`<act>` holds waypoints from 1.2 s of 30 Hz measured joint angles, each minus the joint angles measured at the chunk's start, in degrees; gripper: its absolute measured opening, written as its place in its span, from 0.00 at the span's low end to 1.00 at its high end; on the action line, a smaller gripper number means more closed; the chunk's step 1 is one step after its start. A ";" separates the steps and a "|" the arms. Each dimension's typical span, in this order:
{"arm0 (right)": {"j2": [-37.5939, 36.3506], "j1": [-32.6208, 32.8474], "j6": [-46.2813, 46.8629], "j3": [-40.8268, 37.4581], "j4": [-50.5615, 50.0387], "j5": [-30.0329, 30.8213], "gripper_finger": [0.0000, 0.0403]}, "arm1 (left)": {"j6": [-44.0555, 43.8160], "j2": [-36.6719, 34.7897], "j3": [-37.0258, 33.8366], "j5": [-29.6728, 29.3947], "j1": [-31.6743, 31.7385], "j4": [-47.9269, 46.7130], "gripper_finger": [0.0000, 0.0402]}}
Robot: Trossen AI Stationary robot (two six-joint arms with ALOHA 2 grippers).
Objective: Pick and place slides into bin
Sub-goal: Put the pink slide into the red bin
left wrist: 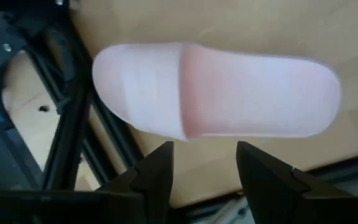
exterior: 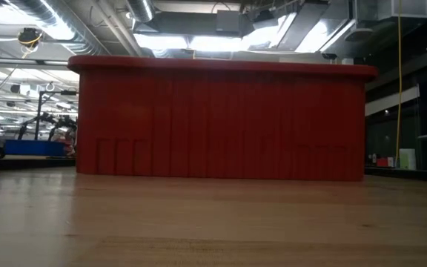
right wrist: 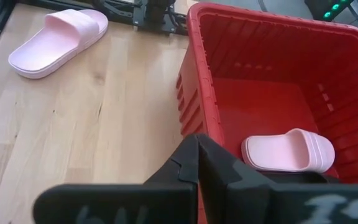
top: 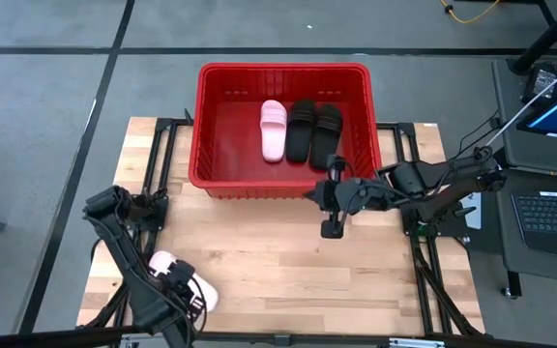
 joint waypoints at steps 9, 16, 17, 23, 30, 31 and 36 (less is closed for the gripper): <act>0.00 1.82 -0.38 0.00 -0.01 0.03 0.01 | -2.84 3.53 -4.61 2.65 0.48 1.45 0.42; 0.00 2.57 -0.25 0.00 0.06 0.07 0.01 | -3.68 3.69 -8.08 1.95 0.64 3.60 0.42; 0.00 2.57 0.14 0.00 0.06 0.05 0.01 | -3.81 3.66 -8.60 1.95 0.73 3.75 0.42; 0.00 2.57 1.20 0.00 0.13 0.05 0.01 | -5.46 3.68 -11.55 1.95 1.03 4.19 0.42; 0.00 2.55 2.08 0.00 0.15 0.08 0.01 | -5.12 3.68 -14.57 1.96 1.13 6.53 0.42; 0.00 2.55 2.42 0.00 0.15 0.06 0.01 | -5.07 3.68 -14.81 1.95 1.13 6.72 0.42; 0.00 2.55 2.55 0.00 0.16 0.08 0.01 | -4.58 3.68 -14.91 1.80 1.13 6.83 0.42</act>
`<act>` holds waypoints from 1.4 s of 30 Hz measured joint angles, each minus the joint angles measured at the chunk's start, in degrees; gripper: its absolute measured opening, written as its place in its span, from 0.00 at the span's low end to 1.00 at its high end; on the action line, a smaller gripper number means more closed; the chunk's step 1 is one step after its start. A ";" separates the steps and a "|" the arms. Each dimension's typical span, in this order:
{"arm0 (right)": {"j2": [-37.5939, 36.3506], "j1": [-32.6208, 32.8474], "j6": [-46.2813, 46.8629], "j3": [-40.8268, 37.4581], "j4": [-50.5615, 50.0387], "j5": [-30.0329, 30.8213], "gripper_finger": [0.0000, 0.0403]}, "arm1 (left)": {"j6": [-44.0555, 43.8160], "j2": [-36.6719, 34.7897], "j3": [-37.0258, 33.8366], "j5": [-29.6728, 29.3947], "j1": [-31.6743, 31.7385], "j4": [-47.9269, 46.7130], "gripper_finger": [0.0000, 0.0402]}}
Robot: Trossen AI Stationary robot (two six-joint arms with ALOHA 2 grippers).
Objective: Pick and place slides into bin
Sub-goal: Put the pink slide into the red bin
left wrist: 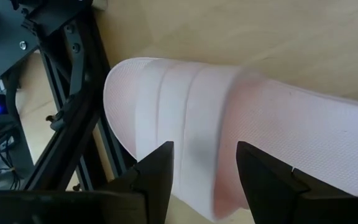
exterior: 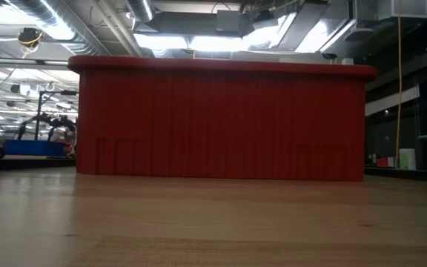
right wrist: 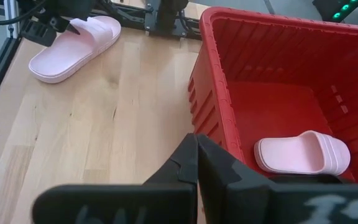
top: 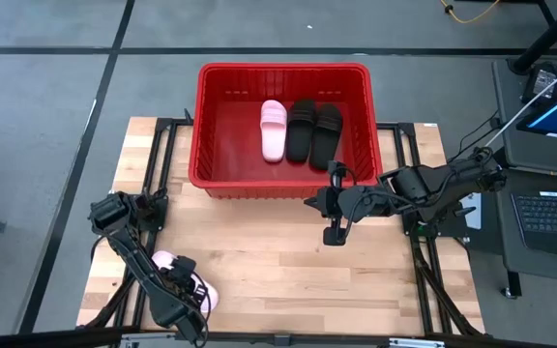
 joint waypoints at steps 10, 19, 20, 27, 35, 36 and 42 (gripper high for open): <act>0.00 0.00 -0.04 0.00 -0.01 0.00 0.01 | 1.06 0.00 0.00 -0.33 0.00 -0.03 0.26; 0.00 0.00 -0.21 0.00 -0.01 -0.02 0.01 | 1.06 0.00 0.00 -0.31 0.00 0.86 0.19; 0.00 0.00 -0.23 0.00 -0.01 -0.02 0.01 | 1.06 0.00 0.00 -0.31 0.00 1.14 0.20; 0.00 0.00 -0.23 0.00 -0.02 -0.02 0.01 | 0.64 0.00 0.00 -0.36 0.00 1.46 0.27; 0.00 0.00 -0.23 0.00 -0.06 -0.02 0.01 | -0.03 -0.02 -2.33 -0.05 0.00 2.40 0.32; 0.00 0.00 -0.23 0.00 -0.06 -0.04 0.01 | -0.32 -0.02 -2.86 -0.07 0.13 3.40 0.32; 0.00 0.00 -0.23 0.00 -0.07 -0.35 0.01 | 1.02 -0.04 -3.37 0.15 1.11 5.33 0.29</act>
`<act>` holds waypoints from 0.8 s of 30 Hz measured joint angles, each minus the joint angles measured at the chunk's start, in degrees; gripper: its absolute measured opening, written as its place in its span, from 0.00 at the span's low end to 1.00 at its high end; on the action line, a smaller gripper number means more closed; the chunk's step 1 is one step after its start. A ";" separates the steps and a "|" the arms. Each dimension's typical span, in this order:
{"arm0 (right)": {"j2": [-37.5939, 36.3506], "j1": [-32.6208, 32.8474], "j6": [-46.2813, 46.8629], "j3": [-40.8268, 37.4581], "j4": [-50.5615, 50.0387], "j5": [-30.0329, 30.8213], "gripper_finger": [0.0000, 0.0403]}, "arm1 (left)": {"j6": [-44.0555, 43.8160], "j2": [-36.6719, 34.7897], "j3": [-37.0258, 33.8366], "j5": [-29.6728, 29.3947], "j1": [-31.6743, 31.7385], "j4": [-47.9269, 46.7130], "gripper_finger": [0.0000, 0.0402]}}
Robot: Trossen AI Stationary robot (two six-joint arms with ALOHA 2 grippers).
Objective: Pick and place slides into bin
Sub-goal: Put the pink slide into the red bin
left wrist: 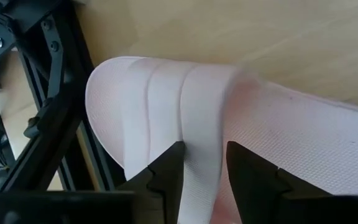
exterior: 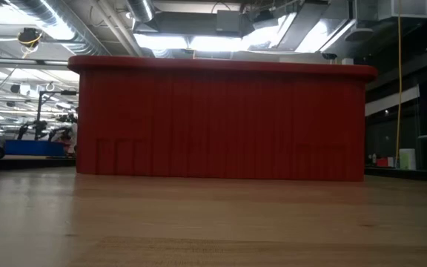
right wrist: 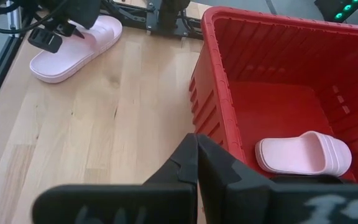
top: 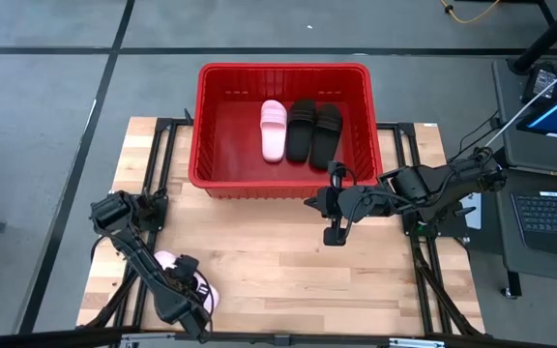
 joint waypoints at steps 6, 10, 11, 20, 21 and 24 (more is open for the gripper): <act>0.00 0.00 0.13 0.00 0.01 -0.02 0.01 | 1.46 0.02 0.02 -0.02 -0.11 -0.19 0.23; 0.00 0.00 0.07 0.00 0.01 -0.04 0.01 | 1.55 0.01 0.02 -0.05 -0.61 -0.18 0.17; 0.00 0.00 0.05 0.00 0.01 -0.04 0.01 | 1.55 0.00 0.02 -0.10 -0.62 -0.17 0.15; 0.00 0.00 -0.65 0.00 0.01 -0.05 0.01 | 3.18 0.00 0.04 -0.20 -0.68 -0.13 0.02; 0.00 0.00 -1.08 0.00 0.01 -0.05 0.01 | 3.18 0.00 0.13 -0.20 -0.68 -0.21 0.01; 0.00 0.00 -1.42 0.00 0.01 -0.07 0.01 | 3.82 0.02 1.60 -0.20 -0.55 -2.20 0.01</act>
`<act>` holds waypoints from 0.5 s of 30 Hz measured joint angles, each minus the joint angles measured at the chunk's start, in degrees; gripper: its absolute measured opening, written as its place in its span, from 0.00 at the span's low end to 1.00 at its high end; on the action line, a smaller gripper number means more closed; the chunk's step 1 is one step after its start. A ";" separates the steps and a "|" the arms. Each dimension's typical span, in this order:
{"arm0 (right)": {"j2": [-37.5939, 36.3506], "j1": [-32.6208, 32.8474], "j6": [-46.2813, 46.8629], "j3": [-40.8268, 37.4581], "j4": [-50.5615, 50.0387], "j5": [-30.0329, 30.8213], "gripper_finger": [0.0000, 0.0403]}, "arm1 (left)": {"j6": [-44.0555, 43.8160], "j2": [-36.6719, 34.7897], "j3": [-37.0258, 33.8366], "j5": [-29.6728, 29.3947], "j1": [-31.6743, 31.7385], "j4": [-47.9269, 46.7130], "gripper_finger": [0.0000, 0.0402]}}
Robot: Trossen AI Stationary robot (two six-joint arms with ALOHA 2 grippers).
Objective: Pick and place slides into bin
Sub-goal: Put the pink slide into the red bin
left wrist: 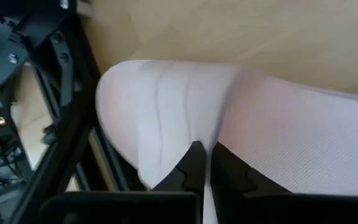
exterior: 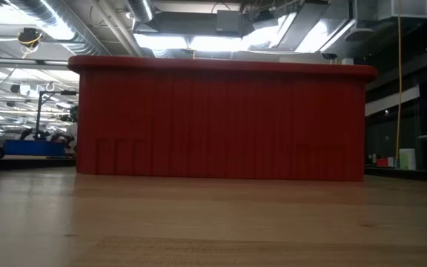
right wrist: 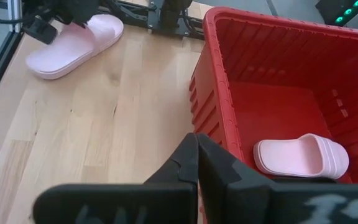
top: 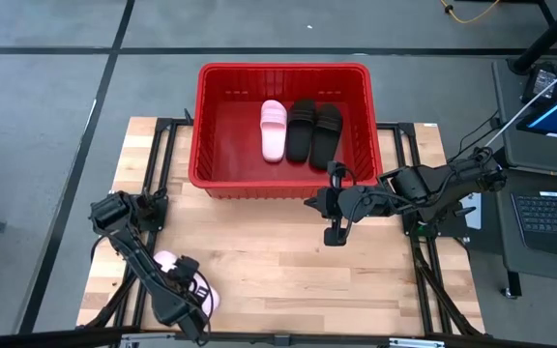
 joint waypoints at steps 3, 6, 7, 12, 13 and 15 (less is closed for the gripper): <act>0.00 0.00 -0.09 0.00 0.00 0.00 0.01 | 1.76 0.05 3.30 -0.75 0.42 -3.40 0.01; 0.00 0.00 -0.12 0.00 0.00 0.00 0.01 | 4.36 0.05 7.21 -4.16 0.91 -9.10 0.01; 0.00 0.00 -0.34 0.00 -0.02 0.00 0.01 | 5.20 0.05 8.56 -5.55 1.10 -9.63 0.01; -0.03 0.00 -4.24 0.00 -1.36 -0.02 0.01 | 10.07 -0.15 13.17 -11.61 1.31 -9.67 0.01; -0.04 0.00 -4.28 0.00 -1.51 -0.02 0.01 | 10.56 -0.20 13.92 -12.40 1.31 -9.64 0.01; -0.04 -0.01 -4.28 0.00 -1.55 -0.02 0.01 | 12.95 -0.22 15.24 -14.79 1.31 -9.74 0.01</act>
